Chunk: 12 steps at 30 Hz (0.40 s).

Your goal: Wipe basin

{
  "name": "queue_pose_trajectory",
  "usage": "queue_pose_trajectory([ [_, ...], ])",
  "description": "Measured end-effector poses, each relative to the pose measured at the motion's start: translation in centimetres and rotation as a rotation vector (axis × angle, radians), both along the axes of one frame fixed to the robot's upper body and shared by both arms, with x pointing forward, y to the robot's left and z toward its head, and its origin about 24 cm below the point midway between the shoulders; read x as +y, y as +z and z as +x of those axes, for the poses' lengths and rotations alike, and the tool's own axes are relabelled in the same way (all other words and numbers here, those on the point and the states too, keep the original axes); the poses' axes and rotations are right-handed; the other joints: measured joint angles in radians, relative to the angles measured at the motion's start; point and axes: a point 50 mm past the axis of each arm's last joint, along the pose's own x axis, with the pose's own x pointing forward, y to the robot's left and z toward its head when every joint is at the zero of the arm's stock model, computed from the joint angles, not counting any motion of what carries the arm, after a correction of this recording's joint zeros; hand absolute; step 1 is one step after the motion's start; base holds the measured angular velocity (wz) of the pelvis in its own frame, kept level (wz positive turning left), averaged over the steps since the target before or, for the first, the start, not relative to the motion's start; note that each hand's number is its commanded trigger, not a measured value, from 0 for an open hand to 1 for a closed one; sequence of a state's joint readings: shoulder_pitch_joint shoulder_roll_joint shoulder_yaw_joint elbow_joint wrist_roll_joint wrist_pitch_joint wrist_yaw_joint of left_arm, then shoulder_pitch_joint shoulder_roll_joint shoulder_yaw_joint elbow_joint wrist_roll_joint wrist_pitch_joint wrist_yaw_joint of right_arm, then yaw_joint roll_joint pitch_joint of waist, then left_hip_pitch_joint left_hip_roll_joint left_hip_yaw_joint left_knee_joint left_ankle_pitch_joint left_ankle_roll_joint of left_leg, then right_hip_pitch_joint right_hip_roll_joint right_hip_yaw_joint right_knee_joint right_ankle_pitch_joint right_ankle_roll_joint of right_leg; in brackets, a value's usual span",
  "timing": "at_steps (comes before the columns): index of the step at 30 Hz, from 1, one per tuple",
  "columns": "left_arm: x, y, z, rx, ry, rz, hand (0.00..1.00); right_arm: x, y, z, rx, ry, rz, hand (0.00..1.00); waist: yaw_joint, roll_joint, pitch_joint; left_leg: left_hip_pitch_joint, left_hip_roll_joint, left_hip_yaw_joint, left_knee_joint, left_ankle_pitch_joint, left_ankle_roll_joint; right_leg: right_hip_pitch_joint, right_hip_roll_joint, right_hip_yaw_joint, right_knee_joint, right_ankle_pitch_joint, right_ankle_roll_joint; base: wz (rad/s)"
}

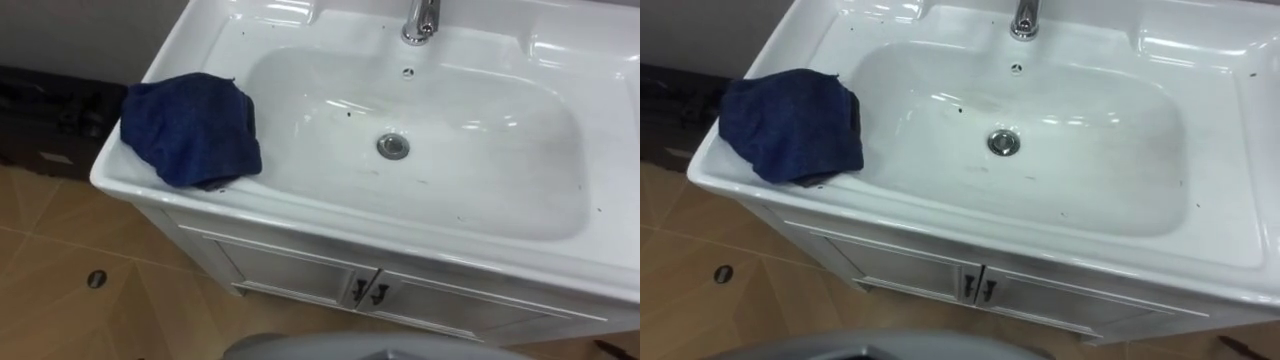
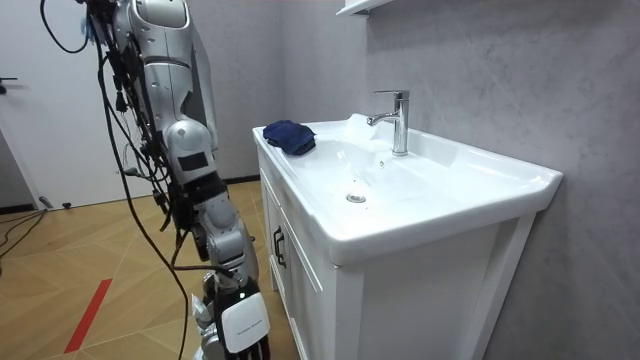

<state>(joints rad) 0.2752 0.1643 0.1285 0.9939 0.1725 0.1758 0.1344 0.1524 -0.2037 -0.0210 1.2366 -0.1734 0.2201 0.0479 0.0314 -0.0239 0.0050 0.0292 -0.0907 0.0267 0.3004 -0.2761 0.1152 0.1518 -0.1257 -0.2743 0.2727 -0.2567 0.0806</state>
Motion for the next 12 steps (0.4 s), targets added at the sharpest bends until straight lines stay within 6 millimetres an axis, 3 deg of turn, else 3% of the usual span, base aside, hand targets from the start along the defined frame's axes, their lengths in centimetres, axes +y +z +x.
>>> queue_pose_trajectory([
  [12,-0.9,-0.2,2.2,-0.021,-0.089,-0.067,0.0,0.3,0.0,1.8,-0.051,0.014,0.001,0.0,-0.018,0.001,0.0001,-0.038,0.01,0.021,0.016,-0.001,-0.002,-0.036,0.003,-0.002,0.002,0.001,-0.002,-0.05],
])
